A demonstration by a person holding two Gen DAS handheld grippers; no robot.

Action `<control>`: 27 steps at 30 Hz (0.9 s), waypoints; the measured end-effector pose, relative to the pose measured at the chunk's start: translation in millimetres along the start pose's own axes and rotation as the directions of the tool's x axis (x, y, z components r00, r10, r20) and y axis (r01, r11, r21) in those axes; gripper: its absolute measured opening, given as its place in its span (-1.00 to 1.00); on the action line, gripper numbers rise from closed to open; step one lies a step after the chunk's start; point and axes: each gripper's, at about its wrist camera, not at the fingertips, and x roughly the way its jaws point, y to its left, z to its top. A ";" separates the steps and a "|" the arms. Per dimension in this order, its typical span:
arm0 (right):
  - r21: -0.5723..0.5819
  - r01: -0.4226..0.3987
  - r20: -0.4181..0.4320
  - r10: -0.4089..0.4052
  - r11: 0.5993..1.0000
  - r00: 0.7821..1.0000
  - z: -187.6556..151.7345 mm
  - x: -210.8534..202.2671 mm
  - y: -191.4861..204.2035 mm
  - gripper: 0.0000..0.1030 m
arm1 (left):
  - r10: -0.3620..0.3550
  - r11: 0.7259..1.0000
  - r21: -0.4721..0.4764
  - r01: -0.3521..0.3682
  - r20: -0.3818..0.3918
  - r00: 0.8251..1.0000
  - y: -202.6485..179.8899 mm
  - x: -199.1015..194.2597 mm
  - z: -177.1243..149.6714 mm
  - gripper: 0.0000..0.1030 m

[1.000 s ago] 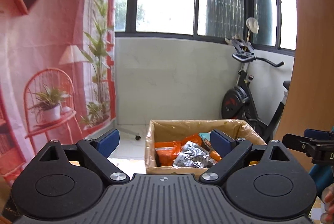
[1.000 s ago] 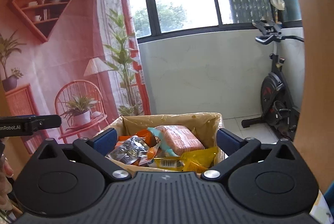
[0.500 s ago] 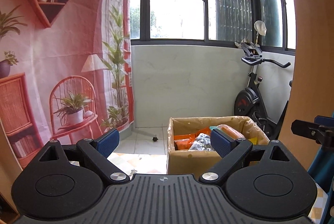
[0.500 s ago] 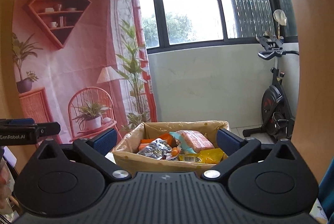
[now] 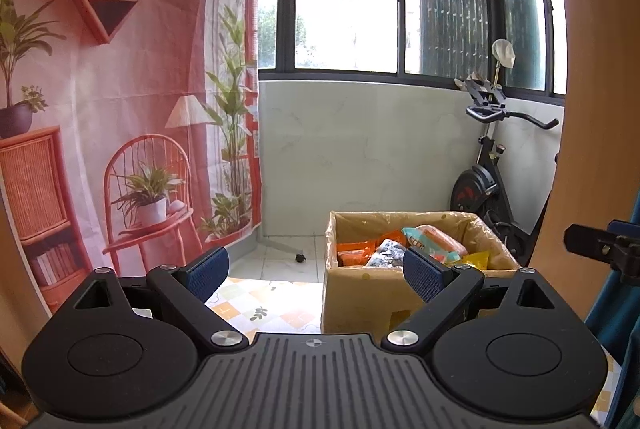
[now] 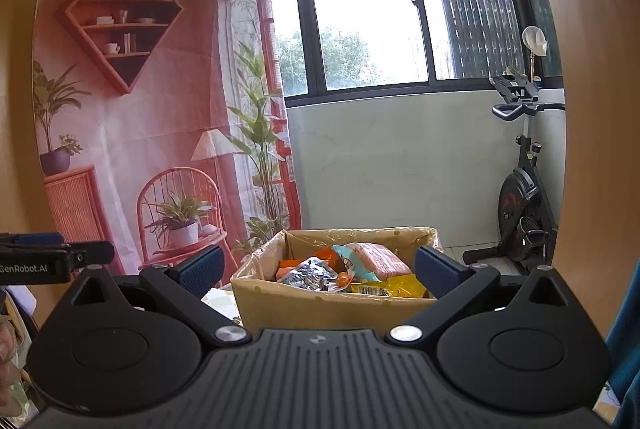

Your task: Organize snacks

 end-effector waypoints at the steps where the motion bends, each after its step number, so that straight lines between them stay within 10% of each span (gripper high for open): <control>1: 0.004 0.002 -0.001 -0.002 1.000 1.000 0.0 -0.2 -0.6 1.00 | 0.004 1.000 0.000 -0.004 -0.002 1.000 -0.4 1.6 0.2 0.85; 27: 0.033 0.013 -0.001 -0.013 0.999 1.000 -1.6 -7.1 -5.6 1.00 | 0.016 1.000 -0.003 -0.016 0.002 1.000 -2.3 -3.0 -1.5 0.85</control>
